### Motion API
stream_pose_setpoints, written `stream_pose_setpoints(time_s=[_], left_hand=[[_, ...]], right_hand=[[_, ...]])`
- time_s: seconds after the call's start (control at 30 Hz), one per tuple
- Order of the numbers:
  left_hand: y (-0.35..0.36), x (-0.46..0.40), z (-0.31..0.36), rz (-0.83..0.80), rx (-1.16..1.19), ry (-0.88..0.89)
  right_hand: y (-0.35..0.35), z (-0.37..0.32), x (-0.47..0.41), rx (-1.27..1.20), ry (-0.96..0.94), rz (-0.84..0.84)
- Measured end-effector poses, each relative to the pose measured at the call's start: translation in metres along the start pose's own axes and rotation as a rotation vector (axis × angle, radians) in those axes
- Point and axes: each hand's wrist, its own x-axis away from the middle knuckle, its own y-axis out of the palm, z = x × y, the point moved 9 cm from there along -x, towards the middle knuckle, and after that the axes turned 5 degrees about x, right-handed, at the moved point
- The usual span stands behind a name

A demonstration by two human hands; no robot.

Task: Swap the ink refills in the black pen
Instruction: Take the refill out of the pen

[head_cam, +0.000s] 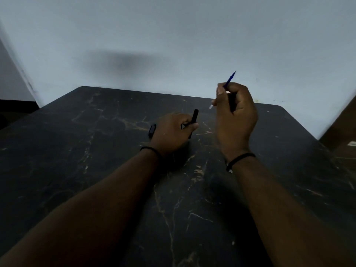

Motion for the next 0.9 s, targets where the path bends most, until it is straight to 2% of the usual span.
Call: stream_pose_setpoints(time_s=[0.13,0.23,0.33,0.43,0.7,0.9], left_hand=[[-0.002,0.002,-0.002,0.020,0.051,-0.024],[-0.001,0.003,-0.001,0.022,0.062,-0.016],[-0.003,0.004,-0.001,0.048,0.068,0.006],[-0.004,0.004,-0.001,0.073,0.062,0.027],[0.000,0.002,-0.002,0.028,0.054,0.028],[-0.001,0.003,-0.002,0.045,0.060,0.029]], right_hand=[[-0.023,0.027,-0.006,0.303,-0.023,-0.276],[-0.039,0.061,-0.002,0.602,0.046,-0.470],[-0.043,0.097,0.008,0.720,0.161,-0.612],[-0.037,0.117,0.017,0.803,0.148,-0.718],[-0.027,0.121,0.020,0.887,0.144,-0.746],[-0.027,0.116,0.020,0.875,0.212,-0.691]])
